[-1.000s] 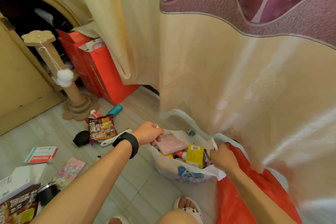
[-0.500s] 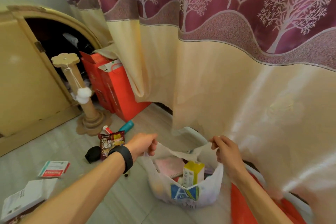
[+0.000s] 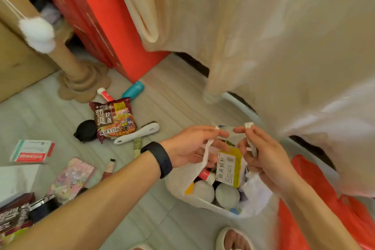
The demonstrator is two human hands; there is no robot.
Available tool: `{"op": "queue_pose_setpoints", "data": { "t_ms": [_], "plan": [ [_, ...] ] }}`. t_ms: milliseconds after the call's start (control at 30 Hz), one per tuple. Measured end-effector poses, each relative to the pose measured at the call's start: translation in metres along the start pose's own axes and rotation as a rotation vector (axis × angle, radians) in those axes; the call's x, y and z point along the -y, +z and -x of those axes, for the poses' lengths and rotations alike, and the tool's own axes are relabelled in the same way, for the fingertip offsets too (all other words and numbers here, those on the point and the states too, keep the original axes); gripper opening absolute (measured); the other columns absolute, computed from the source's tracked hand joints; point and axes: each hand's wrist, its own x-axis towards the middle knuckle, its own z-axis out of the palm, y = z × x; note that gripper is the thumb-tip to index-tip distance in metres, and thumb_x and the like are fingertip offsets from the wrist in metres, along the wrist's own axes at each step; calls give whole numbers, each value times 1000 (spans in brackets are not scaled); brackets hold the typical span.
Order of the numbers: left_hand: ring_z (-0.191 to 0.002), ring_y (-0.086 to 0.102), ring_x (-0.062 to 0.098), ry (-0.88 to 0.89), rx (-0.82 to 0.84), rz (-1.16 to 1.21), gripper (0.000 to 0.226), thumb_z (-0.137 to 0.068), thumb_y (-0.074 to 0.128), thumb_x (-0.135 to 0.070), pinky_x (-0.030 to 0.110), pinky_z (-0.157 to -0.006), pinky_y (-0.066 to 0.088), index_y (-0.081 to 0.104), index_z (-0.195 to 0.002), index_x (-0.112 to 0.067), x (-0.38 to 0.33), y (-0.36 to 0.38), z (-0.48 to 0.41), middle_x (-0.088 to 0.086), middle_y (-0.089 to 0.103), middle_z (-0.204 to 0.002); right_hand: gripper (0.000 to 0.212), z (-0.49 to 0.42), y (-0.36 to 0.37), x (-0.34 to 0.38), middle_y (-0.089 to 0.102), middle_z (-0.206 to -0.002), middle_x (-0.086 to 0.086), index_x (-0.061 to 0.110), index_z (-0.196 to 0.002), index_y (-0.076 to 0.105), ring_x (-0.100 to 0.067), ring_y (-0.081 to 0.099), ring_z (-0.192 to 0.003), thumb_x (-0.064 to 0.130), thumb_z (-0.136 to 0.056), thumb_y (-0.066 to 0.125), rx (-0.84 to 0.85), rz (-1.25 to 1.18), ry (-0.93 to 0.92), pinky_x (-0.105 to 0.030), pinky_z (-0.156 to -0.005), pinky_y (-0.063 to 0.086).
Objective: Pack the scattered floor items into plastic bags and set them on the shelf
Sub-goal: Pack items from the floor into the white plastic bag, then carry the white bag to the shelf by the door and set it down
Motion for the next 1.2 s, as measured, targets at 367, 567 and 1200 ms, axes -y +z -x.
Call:
{"op": "queue_pose_setpoints", "data": {
  "t_ms": [367, 567, 1200],
  "plan": [
    [-45, 42, 12, -193, -300, 41, 29, -99, 52, -30, 22, -44, 29, 62, -118, -10, -48, 24, 70, 4, 73, -80, 30, 61, 14, 79, 57, -71, -2, 16, -106, 63, -15, 48, -48, 33, -105, 38, -106, 81, 267, -25, -44, 33],
    [-49, 41, 13, -285, -491, 106, 21, -93, 59, -28, 21, -44, 34, 67, -95, -8, -94, 33, 155, 3, 58, -66, 33, 113, 15, 169, 55, -76, -13, -5, -109, 58, -12, 46, -40, 19, -106, 36, -132, 160, 403, -19, -34, 26],
    [-48, 43, 10, 22, -605, 464, 35, -95, 57, -36, 18, -43, 34, 68, -100, -3, -347, 65, 592, 2, 57, -58, 24, 342, 129, 555, 75, -85, -3, 10, -100, 68, -11, 42, -52, 23, -102, 48, 163, 140, 151, -18, -45, 31]
  ]
}}
